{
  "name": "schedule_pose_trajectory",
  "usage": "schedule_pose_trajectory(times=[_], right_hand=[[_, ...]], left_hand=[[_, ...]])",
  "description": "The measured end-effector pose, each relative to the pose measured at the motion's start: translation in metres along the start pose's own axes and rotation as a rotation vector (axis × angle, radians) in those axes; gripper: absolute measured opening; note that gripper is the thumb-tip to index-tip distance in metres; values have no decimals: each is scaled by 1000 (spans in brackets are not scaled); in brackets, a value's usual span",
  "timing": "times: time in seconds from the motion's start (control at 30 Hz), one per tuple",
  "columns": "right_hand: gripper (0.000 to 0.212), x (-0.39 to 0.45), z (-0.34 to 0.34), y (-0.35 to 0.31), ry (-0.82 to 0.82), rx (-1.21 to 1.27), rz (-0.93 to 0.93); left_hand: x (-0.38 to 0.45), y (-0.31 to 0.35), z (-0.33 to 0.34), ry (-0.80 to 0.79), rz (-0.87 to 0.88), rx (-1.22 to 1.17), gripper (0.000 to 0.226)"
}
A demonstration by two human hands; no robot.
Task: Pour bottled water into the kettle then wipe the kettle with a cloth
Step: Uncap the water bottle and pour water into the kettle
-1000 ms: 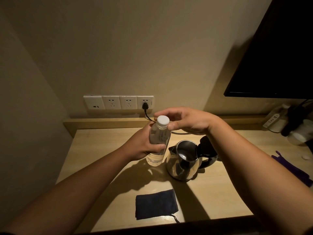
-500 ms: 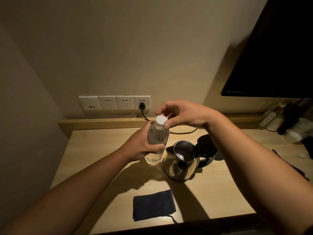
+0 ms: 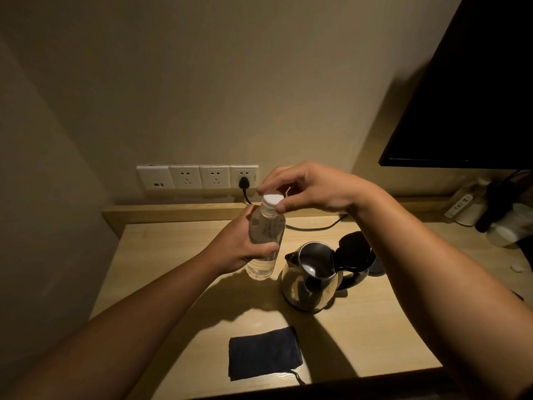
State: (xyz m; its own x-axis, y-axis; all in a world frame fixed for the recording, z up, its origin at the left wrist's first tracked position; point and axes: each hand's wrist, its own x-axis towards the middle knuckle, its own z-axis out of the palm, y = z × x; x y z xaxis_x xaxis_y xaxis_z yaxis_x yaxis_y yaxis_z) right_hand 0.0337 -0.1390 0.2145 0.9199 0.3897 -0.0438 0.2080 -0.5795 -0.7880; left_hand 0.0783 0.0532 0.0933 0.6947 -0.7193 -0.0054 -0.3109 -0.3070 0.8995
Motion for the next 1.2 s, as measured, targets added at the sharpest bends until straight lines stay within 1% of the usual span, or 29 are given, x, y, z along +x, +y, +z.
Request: schedule_pose_trajectory(times=[0.13,0.23,0.37,0.43,0.47,0.5,0.57,0.6,0.63,0.7,0.83,1.0,1.2], right_hand=[[42,-6,-7,1,86,197,2],[45,-17,-5,9,196,419,30],[44,-46,3,29,394,725,42],[39,-67,7,36,518,761,87],[37,-78,10,40,590,701,109],[35,-88,12,43,666,559,141],[33,-107,18,47,788,86,232],[34,-117,22,50,807,-133,259],[38,-126,26,52,797,-284,274],[43,-146,40,58,717,-446,309],[41,-182,83,92,478,-574,498],[39,-214,135,159,261,-510,746],[41,-234,160,201,201,-403,920]], left_hand=[[-1,-3,-3,20,-22,-1,70],[-3,-4,-2,32,-18,13,77],[-7,-9,1,50,-16,36,77],[-8,-11,3,49,-17,59,73],[-8,-13,5,48,-16,73,71],[-8,-13,7,48,-12,93,69],[-10,-13,11,54,0,143,71],[-10,-13,13,56,3,168,72],[-10,-13,15,55,5,190,73],[-11,-13,19,45,-8,241,76],[-8,-17,29,14,-6,330,76],[-4,-21,40,-25,-21,461,74],[2,-27,49,-64,-46,565,71]])
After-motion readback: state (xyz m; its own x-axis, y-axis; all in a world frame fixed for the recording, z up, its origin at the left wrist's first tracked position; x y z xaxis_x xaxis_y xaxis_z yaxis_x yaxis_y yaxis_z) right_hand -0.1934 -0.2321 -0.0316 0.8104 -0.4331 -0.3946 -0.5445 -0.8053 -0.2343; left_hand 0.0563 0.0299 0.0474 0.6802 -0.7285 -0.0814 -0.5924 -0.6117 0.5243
